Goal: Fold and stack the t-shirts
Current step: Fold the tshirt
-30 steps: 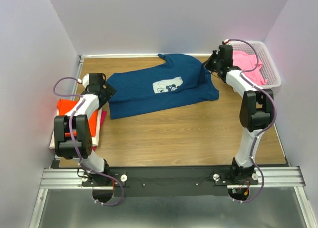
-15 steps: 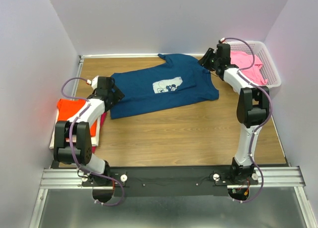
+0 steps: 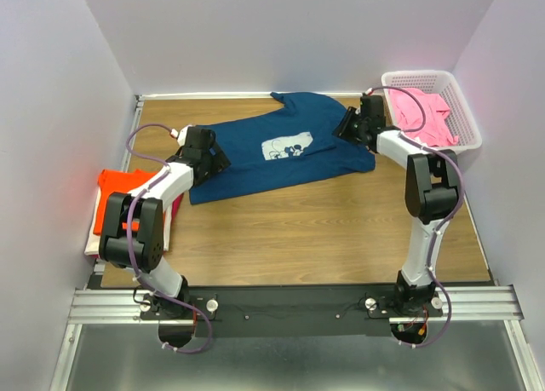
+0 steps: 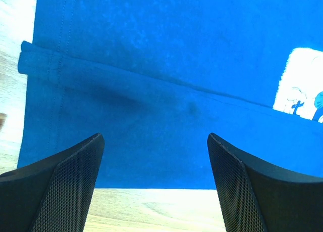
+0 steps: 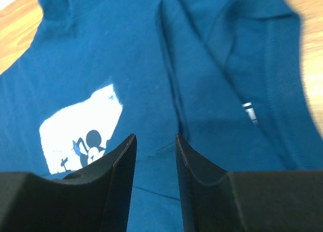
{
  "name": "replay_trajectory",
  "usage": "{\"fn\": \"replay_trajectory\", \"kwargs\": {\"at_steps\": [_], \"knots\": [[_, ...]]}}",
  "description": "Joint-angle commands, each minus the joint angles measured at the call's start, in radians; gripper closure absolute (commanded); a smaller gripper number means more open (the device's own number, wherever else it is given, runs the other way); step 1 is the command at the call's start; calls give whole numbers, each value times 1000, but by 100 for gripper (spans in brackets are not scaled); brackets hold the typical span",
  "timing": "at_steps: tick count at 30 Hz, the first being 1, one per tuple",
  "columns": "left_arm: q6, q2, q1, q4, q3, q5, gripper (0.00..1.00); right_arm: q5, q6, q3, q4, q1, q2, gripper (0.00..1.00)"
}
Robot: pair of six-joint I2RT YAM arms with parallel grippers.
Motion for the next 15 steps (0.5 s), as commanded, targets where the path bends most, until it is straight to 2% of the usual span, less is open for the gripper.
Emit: {"fn": "replay_trajectory", "kwargs": {"at_steps": [1,15], "knots": [[14,-4,-7,18,3,22,10,17,2,6,5,25,27,57],[40,-67,-7,-22,24,22,10,115,45,14,1,51,90,57]]}}
